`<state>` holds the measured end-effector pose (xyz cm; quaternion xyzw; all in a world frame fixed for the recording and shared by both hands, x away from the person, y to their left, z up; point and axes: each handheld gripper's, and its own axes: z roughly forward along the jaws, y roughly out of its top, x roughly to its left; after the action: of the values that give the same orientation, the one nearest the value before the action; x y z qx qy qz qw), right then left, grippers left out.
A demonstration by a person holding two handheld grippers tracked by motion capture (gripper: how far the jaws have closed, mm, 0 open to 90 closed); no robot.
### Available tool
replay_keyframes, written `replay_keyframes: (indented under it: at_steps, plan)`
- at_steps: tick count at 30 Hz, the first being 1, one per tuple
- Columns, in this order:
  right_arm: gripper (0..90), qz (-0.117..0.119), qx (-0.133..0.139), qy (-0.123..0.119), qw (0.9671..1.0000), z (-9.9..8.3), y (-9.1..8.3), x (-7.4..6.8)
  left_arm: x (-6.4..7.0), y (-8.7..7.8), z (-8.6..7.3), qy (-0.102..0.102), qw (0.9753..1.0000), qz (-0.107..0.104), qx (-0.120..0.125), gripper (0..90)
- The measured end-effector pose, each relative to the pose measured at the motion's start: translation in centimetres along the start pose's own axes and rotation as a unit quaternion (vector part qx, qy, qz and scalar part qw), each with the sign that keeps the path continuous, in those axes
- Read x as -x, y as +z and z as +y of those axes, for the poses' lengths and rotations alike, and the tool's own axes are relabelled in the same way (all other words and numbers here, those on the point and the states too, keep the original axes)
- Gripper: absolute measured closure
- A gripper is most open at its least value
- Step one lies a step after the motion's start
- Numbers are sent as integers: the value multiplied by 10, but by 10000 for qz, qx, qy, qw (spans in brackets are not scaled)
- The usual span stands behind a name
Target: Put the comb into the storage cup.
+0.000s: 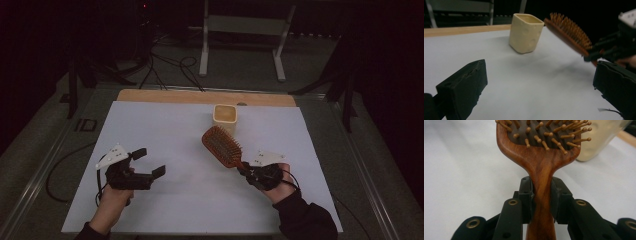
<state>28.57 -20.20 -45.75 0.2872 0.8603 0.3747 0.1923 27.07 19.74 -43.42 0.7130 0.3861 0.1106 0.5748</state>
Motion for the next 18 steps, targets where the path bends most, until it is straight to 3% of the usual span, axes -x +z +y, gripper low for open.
replay_keyframes:
  at_steps: [10, 17, 18]
  plan:
    - [732, -9, 32, 5, 10000, 1, -2, -2, 23, 42, 28, -122, 9995, 110, -279, 0]
    - [732, -41, 93, 68, 9999, 1, -3, -2, 27, 73, 36, -571, 9973, -36, -457, 0]
    - [732, -26, 76, 60, 9999, 2, -4, -2, 26, 78, 36, -723, 9963, -80, -466, 0]
